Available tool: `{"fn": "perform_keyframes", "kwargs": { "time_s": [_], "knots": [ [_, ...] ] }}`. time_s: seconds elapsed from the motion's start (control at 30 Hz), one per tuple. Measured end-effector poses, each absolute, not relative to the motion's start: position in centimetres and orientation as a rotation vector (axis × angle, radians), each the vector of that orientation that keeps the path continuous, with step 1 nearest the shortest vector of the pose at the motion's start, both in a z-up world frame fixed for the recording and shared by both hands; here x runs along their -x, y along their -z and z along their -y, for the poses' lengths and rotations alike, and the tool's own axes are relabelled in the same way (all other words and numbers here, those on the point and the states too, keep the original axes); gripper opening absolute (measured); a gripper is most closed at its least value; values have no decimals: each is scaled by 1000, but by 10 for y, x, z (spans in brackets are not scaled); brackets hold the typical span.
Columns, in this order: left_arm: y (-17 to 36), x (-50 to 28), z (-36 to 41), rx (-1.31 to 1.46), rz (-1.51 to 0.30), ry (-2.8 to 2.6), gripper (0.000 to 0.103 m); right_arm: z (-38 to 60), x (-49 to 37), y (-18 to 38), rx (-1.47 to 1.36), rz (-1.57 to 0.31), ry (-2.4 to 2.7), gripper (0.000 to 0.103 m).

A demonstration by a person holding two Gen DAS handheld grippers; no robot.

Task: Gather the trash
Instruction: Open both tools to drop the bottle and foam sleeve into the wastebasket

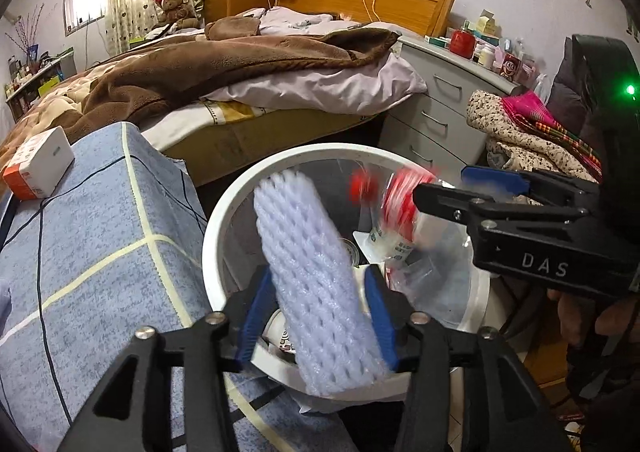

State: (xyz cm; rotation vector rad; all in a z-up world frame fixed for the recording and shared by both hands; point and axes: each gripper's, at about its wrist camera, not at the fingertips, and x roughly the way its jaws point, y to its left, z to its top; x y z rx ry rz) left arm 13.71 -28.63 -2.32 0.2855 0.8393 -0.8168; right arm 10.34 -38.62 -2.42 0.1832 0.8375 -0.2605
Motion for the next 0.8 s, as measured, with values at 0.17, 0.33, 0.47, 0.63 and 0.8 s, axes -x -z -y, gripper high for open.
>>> {"fn": "perform_keyframes", "kwargs": {
  "time_s": [0.17,0.33,0.47,0.63,0.8],
  "knots": [
    [22,-138,283,-271,-841,822,65,386,-100,21,-190,-823,266,68],
    [18,-138,275,-243,-837,825,65,383,-98,16,-183,-806,275,68],
    [13,-137,267,-236,-825,812,65,379,-96,10,-181,-788,266,68],
    [3,-135,253,-213,-802,797,65,368,-93,1,-162,-756,258,68],
    [-5,-135,234,-189,-783,774,65,356,-89,-8,-144,-726,247,68]
  ]
}}
